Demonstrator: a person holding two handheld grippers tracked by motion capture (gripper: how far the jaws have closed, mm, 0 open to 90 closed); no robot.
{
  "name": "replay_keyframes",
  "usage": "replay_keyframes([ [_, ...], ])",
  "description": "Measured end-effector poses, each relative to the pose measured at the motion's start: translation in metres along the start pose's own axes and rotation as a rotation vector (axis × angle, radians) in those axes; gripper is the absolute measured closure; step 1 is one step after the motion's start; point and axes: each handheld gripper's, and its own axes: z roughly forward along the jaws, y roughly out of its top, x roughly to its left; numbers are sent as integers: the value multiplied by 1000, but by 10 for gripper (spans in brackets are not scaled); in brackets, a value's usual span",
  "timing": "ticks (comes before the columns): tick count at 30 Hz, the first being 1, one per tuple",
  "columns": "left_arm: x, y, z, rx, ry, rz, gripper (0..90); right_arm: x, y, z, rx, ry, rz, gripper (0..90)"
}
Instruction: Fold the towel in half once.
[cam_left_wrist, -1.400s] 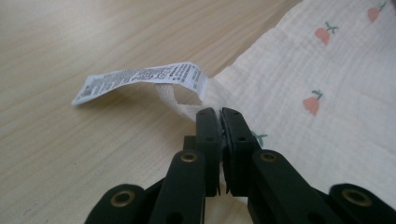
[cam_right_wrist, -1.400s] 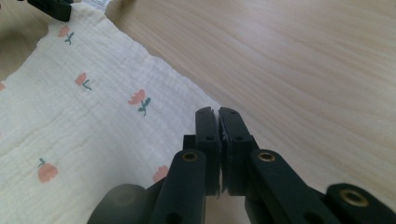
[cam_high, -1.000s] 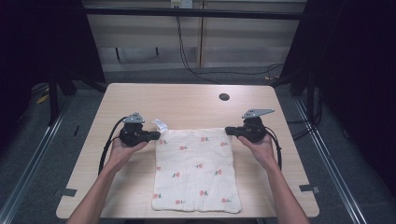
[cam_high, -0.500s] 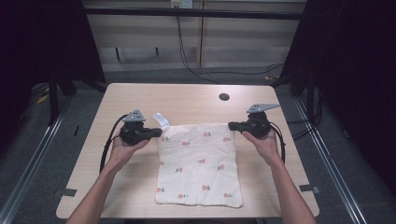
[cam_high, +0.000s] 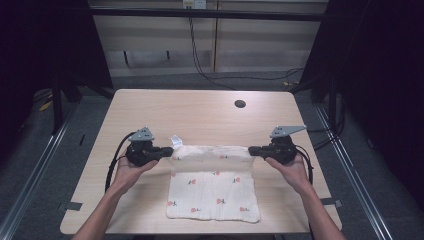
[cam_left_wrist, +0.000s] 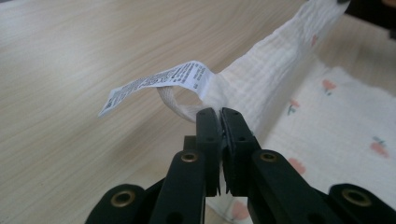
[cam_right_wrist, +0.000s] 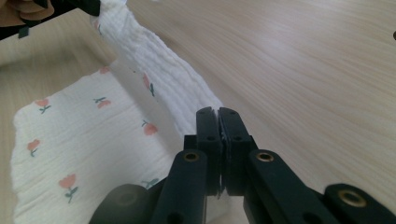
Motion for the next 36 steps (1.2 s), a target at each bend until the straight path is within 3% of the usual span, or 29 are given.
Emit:
replay_keyframes([
  [5, -13, 0, -6, 35, -8, 50, 867, 11, -3, -7, -3, 14, -6, 883],
  [8, -18, 1, -7, 32, -19, 64, 867, 19, 0, -8, 3, 15, -26, 884],
  [9, -24, 1, -12, 38, -27, 92, 867, 22, 1, -10, -1, 20, -32, 884],
  [15, -28, -5, -27, 35, -30, 83, 868, 30, -1, -21, -4, 16, -40, 883],
  [18, -32, -9, -26, 62, -37, 94, 868, 33, -6, -21, -4, 26, -38, 883],
  [23, -41, -9, -26, 65, -63, 104, 867, 37, -10, -19, 10, 40, -47, 884],
  [34, -52, -21, -30, 91, -68, 121, 867, 47, -22, -28, 7, 48, -47, 883],
  [36, -52, -26, -26, 96, -75, 112, 867, 51, -30, -24, 39, 44, -47, 883],
])
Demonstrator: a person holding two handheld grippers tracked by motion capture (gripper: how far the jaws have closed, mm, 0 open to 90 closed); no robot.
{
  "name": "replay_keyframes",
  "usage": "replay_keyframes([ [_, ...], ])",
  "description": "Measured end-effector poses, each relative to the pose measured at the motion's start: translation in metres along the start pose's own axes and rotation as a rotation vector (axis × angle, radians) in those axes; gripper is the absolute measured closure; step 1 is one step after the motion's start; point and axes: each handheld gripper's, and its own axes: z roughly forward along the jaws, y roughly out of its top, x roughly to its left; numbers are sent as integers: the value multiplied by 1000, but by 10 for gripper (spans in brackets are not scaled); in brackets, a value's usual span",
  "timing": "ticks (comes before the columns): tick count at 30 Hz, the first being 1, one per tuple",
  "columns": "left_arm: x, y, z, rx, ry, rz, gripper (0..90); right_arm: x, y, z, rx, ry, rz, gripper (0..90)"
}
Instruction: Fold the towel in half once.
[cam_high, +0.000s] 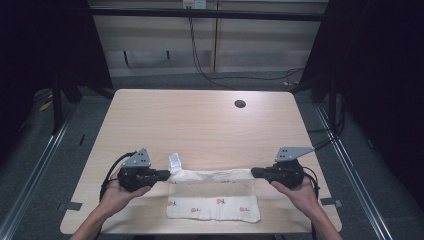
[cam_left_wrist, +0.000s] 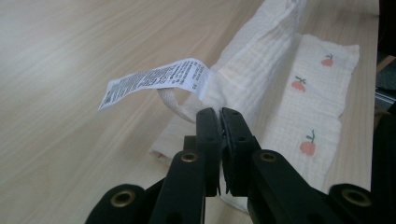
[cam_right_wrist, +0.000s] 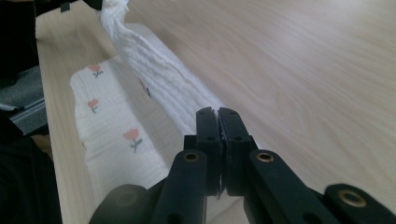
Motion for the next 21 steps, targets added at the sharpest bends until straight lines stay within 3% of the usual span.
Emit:
replay_keyframes([
  [5, -3, -6, -4, -11, -32, -13, 867, 4, -11, 3, 24, 14, 2, 883],
  [10, -12, -12, -3, -5, -17, -4, 867, 9, -15, -2, 15, 9, -5, 882],
  [14, -15, -25, 9, 32, -26, -9, 865, 11, -24, 2, 34, 8, 0, 880],
  [15, -18, -30, 14, 63, -31, -3, 864, 12, -28, 5, 55, 8, -8, 878],
  [21, -23, -35, 22, 105, -61, 20, 854, 20, -37, 15, 118, 31, -26, 869],
])
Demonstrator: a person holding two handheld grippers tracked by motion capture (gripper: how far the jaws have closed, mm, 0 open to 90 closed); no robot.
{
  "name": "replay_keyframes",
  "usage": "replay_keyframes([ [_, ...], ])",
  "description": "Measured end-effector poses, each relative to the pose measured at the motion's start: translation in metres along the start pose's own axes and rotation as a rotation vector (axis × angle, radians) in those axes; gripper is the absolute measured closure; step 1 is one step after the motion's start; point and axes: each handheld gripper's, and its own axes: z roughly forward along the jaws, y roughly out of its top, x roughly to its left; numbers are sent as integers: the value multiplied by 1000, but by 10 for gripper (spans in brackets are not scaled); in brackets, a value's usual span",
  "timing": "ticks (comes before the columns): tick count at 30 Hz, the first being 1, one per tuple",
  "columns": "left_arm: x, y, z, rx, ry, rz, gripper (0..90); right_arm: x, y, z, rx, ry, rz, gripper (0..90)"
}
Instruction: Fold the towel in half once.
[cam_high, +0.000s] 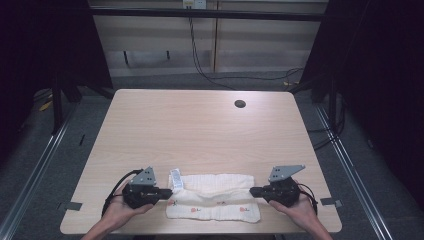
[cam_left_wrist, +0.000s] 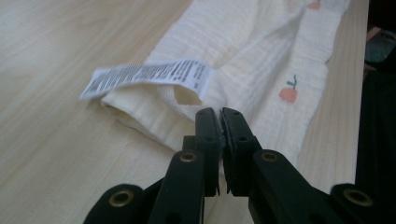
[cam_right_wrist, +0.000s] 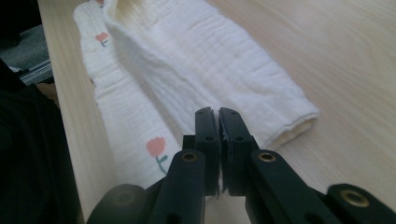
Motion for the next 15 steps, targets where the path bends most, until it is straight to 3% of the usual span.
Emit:
replay_keyframes([
  [4, -4, -2, 2, 16, 0, -4, 832, 2, -3, 1, 12, 2, -2, 861],
  [5, -8, -5, 3, 32, 1, -6, 826, 4, -6, 1, 27, -21, -12, 857],
  [8, -13, -9, 3, 39, -4, 3, 801, 7, -10, -1, 37, -24, -8, 843],
  [15, -17, -11, -7, 13, -31, 2, 781, 11, -15, -5, 38, -17, 4, 809],
])
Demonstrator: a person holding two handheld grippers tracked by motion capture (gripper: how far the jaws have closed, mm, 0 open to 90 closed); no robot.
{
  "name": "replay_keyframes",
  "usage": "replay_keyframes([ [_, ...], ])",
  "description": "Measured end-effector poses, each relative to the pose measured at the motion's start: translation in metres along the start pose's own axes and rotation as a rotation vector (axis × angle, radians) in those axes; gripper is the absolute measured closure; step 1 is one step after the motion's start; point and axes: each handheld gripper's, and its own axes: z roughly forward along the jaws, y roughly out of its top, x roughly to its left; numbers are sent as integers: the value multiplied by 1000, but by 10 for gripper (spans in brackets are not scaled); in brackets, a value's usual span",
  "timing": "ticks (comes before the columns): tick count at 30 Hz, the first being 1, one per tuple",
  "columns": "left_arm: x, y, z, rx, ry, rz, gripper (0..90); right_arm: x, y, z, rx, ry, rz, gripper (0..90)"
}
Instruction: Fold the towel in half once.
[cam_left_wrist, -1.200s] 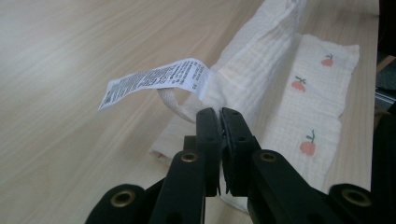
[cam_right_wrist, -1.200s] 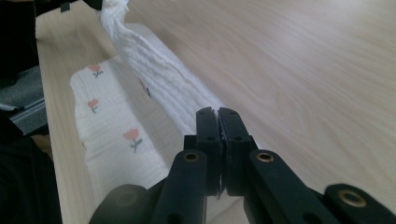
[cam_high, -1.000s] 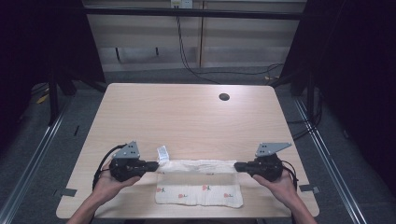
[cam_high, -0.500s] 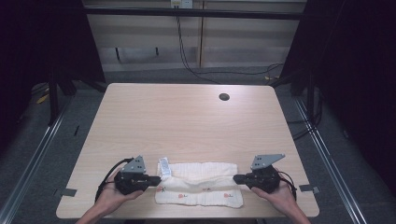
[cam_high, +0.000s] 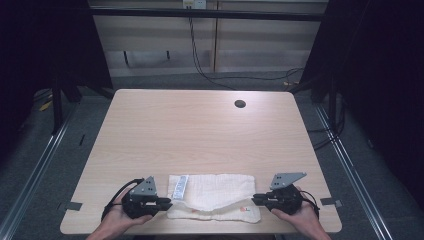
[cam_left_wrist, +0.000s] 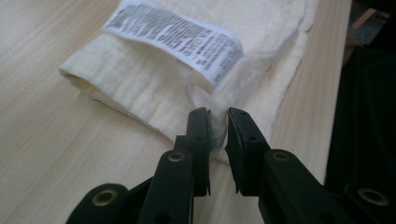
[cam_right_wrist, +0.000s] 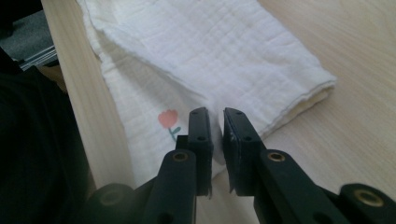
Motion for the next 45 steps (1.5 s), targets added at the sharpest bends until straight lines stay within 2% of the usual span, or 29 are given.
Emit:
replay_keyframes([
  [1, 0, 0, -2, -8, -10, -14, 785, 3, -2, -2, 6, 1, 2, 805],
  [4, 2, -1, -7, -16, 6, -34, 789, 4, -4, -3, 14, 0, -1, 791],
  [5, 4, -2, -12, -38, -1, -53, 788, 7, -4, -6, 3, -1, 3, 788],
  [7, 6, -3, -16, -46, 14, -55, 788, 7, -3, -10, -20, 1, -1, 774],
  [9, 7, -3, -17, -59, 13, -63, 788, 8, -2, -12, -25, 2, 1, 774],
  [10, 9, -2, -19, -58, 26, -63, 785, 7, -1, -12, -26, -1, -1, 764],
  [14, 12, 1, -20, -62, 55, -58, 755, 6, 6, -6, -34, -16, -4, 720],
  [15, 12, 3, -19, -54, 56, -46, 755, 7, 7, -5, -40, -35, -11, 693],
  [17, 13, 7, -14, -41, 58, -29, 731, 8, 11, 0, -54, -29, -10, 675],
  [19, 19, 17, -3, -13, 53, -23, 720, 10, 16, 12, -26, -9, -7, 629],
  [21, 21, 20, 0, -8, 39, -17, 752, 11, 19, 19, -10, 2, -12, 615],
  [22, 23, 24, 3, -2, 47, -17, 768, 14, 24, 28, 11, 19, -24, 595],
  [23, 25, 27, 5, 3, 46, -15, 768, 14, 24, 28, 11, 19, -24, 595],
  [24, 28, 30, 7, 13, 45, -13, 776, 16, 29, 35, 16, 37, -30, 589],
  [25, 34, 37, 11, 11, 58, -18, 771, 18, 33, 40, 24, 41, -37, 586],
  [28, 42, 43, 15, 0, 65, -29, 745, 19, 38, 47, 31, 53, -46, 581],
  [29, 47, 45, 21, 13, 68, -34, 711, 22, 43, 56, 46, 52, -60, 566],
  [30, 47, 45, 21, 13, 68, -34, 697, 22, 43, 56, 46, 52, -60, 566],
  [31, 46, 45, 29, 43, 80, -13, 668, 25, 43, 61, 58, 55, -67, 552],
  [33, 44, 44, 31, 37, 78, -13, 660, 28, 40, 65, 77, 51, -86, 537],
  [36, 43, 43, 37, 60, 89, 0, 618, 31, 38, 66, 69, 32, -100, 538],
  [37, 44, 41, 41, 90, 96, 13, 605, 35, 37, 66, 73, 2, -135, 554],
  [38, 44, 41, 41, 90, 96, 13, 596, 35, 37, 66, 73, 2, -135, 554],
  [39, 45, 40, 44, 120, 98, 54, 587, 37, 37, 66, 78, -15, -151, 590],
  [40, 44, 41, 44, 121, 103, 42, 585, 37, 38, 66, 85, -17, -155, 619],
  [41, 42, 41, 46, 99, 100, 17, 577, 37, 38, 66, 86, -17, -158, 659],
  [42, 42, 41, 46, 99, 100, 17, 575, 37, 38, 66, 86, -17, -158, 659],
  [43, 41, 42, 49, 99, 111, 16, 575, 36, 38, 65, 86, -9, -155, 723],
  [45, 42, 43, 50, 96, 111, 19, 586, 34, 38, 65, 85, -11, -147, 759],
])
